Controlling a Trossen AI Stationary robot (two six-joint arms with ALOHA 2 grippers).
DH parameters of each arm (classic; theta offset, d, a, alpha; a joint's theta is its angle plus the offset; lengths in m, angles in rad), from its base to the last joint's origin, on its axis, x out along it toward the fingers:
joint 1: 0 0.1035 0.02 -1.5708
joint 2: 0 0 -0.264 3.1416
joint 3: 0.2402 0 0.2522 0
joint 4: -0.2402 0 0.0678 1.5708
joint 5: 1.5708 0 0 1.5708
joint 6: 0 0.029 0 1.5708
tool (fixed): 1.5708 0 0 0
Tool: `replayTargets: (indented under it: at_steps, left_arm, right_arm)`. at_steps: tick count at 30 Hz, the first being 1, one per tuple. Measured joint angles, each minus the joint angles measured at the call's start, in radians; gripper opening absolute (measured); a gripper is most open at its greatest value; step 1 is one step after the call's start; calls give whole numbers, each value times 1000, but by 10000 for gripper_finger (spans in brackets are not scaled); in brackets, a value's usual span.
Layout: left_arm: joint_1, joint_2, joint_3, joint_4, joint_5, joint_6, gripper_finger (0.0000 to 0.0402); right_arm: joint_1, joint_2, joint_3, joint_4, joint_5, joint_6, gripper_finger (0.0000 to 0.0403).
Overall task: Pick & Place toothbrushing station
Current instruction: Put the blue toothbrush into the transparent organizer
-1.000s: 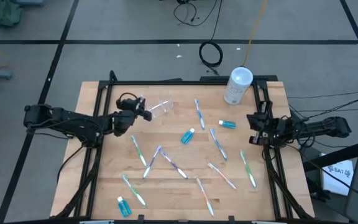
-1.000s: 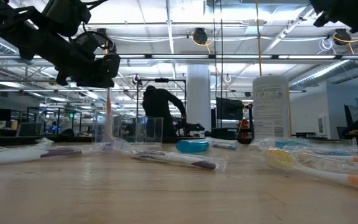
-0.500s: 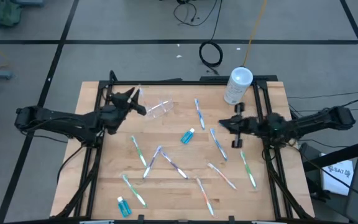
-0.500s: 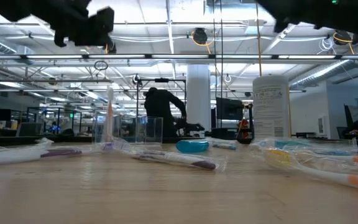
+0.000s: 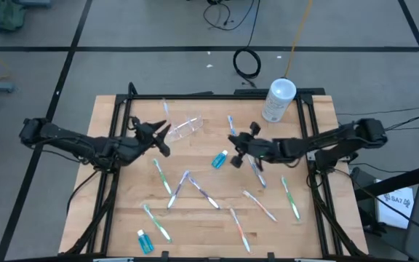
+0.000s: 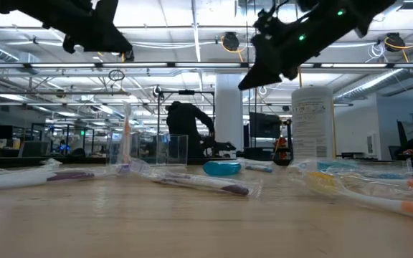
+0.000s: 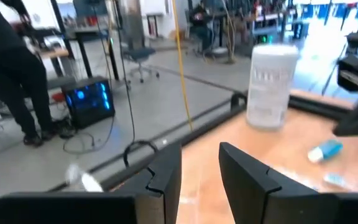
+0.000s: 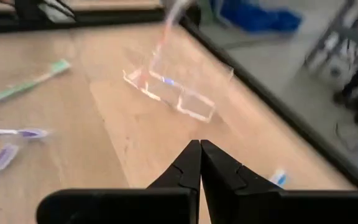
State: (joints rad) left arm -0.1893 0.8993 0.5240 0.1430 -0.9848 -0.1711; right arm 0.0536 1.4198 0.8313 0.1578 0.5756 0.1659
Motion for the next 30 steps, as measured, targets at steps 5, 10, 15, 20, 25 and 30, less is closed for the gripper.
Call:
replayTargets:
  at_steps: [5,10,15,20,25,30]
  left_arm:
    - [-26,0,0,-120,4,-104,115]
    - [-35,0,0,-150,52,-180,115]
    - [-34,0,0,-155,93,-205,115]
    - [-34,0,0,-156,94,-241,115]
    - [-34,0,0,-166,94,-257,115]
    - [-34,0,-1,-171,94,-255,115]
  right_arm:
    - [-67,85,38,-10,-87,43,4]
    - [-147,115,39,-3,-203,12,19]
    - [-219,129,40,37,-303,56,56]
    - [-229,219,39,131,-340,61,97]
    - [-253,314,39,142,-239,99,127]
    - [-302,380,40,151,-131,151,136]
